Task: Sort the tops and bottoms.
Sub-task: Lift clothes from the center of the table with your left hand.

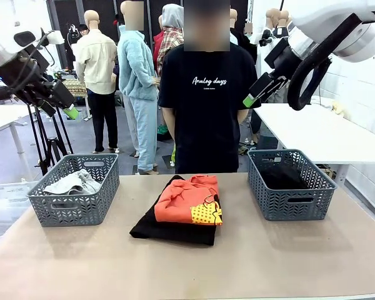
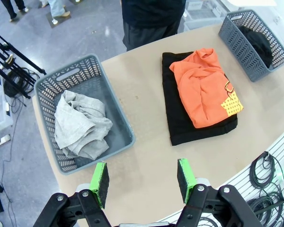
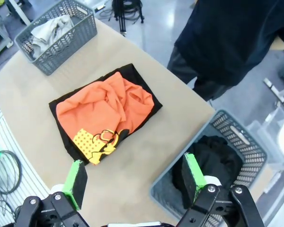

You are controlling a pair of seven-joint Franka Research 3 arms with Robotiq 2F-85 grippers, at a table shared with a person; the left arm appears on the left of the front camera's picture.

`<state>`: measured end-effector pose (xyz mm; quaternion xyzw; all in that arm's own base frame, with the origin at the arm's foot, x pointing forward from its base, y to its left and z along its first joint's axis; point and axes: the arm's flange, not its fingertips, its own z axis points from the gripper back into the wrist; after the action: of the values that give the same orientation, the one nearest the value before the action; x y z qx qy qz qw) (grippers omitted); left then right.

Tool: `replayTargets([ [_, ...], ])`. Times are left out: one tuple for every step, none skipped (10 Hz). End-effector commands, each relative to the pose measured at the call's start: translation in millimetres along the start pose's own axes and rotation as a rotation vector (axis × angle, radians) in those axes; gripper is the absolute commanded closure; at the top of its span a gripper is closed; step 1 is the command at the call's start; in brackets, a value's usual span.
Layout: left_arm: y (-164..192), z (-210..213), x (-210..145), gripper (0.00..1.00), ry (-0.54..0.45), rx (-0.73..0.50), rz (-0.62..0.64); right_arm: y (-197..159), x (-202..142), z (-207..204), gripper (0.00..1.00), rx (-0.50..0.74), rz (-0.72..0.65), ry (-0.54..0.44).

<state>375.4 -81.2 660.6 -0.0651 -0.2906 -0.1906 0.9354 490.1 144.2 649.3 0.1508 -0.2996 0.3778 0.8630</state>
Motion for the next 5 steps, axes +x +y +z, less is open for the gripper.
replayTargets([
  [-9,-34,9,0.24,0.052,-0.025,0.012,0,-1,0,0.00,0.001,-0.001,0.000],
  [-16,-43,10,0.24,0.056,-0.028,-0.003,0,-1,0,0.00,0.001,-0.001,0.000],
  [-22,-57,15,0.24,0.048,-0.069,0.010,0,-1,0,0.00,0.001,-0.001,0.000],
  [-28,-75,20,0.24,0.060,-0.076,0.015,0,-1,0,0.00,0.001,-0.001,0.000],
  [-29,-81,19,0.24,0.091,-0.075,0.009,0,-1,0,0.00,0.001,-0.001,0.000],
])
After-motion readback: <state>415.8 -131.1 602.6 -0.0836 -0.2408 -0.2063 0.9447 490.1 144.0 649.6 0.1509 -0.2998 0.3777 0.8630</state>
